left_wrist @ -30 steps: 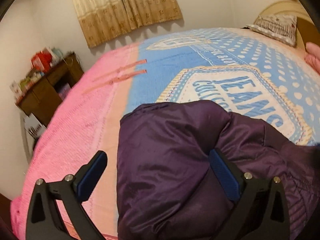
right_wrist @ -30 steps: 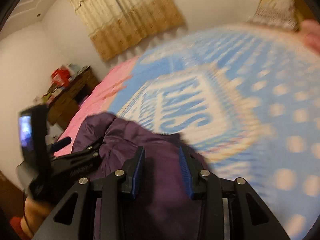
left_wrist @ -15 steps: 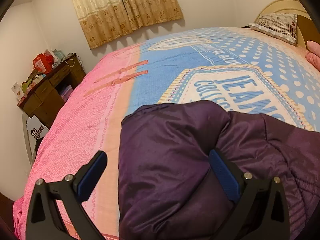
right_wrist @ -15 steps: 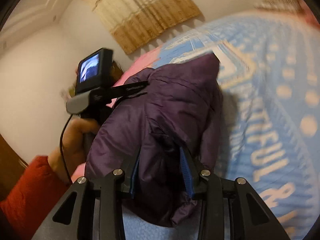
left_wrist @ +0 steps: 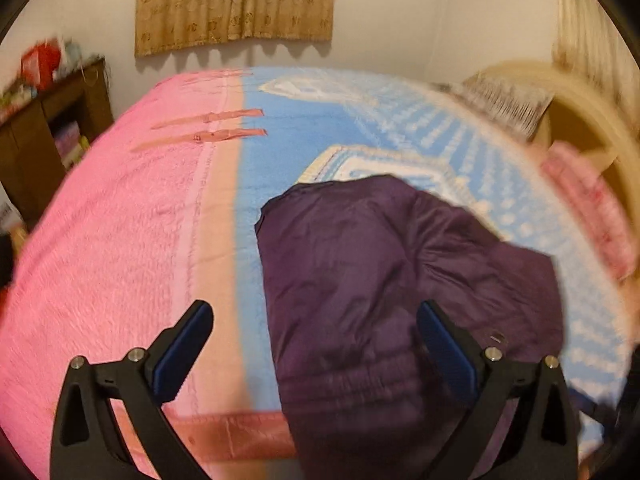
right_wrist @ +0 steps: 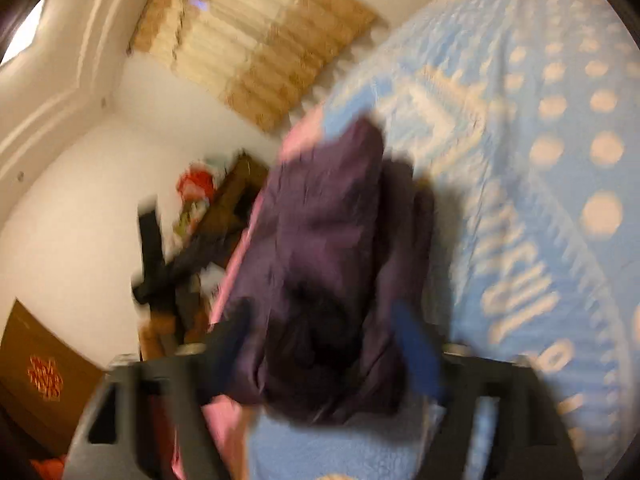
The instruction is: Fold large clothes
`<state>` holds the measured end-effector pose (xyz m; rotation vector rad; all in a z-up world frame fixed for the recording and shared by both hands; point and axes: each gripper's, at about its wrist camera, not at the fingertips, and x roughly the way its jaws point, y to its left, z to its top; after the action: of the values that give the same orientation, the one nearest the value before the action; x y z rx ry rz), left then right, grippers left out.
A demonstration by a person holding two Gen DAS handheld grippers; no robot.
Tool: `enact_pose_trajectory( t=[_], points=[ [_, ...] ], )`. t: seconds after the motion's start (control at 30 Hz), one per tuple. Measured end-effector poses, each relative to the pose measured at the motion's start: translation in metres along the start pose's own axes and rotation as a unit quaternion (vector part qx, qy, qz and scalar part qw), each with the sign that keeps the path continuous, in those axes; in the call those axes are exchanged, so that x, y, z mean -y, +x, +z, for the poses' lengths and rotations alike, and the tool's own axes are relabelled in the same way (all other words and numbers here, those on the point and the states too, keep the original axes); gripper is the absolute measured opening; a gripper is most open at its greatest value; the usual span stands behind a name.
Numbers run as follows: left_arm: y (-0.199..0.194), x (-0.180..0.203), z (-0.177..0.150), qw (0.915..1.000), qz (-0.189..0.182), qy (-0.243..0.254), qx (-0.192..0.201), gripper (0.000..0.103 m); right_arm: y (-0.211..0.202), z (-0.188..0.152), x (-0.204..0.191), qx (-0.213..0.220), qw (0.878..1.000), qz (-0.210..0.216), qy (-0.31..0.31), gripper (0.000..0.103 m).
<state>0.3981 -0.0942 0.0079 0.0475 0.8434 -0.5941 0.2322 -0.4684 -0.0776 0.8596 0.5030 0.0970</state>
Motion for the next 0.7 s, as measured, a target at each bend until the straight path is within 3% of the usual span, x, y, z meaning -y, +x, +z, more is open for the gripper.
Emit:
enact_pose_trajectory(
  t=[0.1, 0.23, 0.33, 0.4, 0.47, 0.7],
  points=[
    [0.001, -0.017, -0.013, 0.9958, -0.068, -0.059, -0.017, 0.103, -0.005, 0.022, 0.007, 0.040, 0.999, -0.008, 0.005, 0.094],
    [0.031, -0.022, -0.028, 0.9880, -0.107, -0.102, -0.047, 0.103, 0.040, 0.048, 0.022, -0.009, 1.000, -0.013, 0.026, 0.095],
    [0.042, -0.027, -0.035, 0.9745, -0.162, -0.149, -0.044, 0.103, 0.067, 0.050, 0.024, -0.041, 0.999, -0.022, 0.001, 0.095],
    [0.050, -0.023, -0.036, 0.9766, -0.151, -0.147, -0.042, 0.103, 0.089, 0.049, 0.029, -0.062, 0.998, -0.022, -0.012, 0.095],
    [0.054, -0.022, -0.035, 0.9797, -0.146, -0.131, -0.038, 0.103, 0.104, 0.049, 0.042, -0.077, 0.997, -0.005, 0.010, 0.102],
    [0.071, -0.036, -0.042, 0.9654, -0.209, -0.151, -0.039, 0.103, 0.117, 0.046, 0.041, -0.067, 0.997, 0.012, -0.025, 0.102]
  ],
)
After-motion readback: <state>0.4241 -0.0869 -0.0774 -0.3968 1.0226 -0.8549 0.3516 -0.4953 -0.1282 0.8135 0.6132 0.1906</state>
